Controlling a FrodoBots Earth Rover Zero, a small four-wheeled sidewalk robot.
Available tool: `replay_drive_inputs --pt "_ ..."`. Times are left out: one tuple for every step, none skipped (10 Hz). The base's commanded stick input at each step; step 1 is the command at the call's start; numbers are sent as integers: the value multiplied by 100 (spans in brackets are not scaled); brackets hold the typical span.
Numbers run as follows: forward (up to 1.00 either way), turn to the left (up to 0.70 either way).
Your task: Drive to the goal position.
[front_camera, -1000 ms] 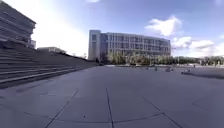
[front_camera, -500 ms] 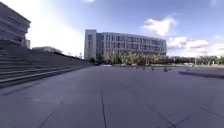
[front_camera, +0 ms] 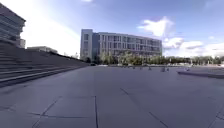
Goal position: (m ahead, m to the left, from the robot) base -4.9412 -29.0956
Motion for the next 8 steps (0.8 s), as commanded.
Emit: replay_drive_inputs --pt "70 0" --pt "70 0" --pt "70 0" --pt "70 0" --pt "70 0" --pt "70 0" --pt "70 -12" --pt "70 -14"
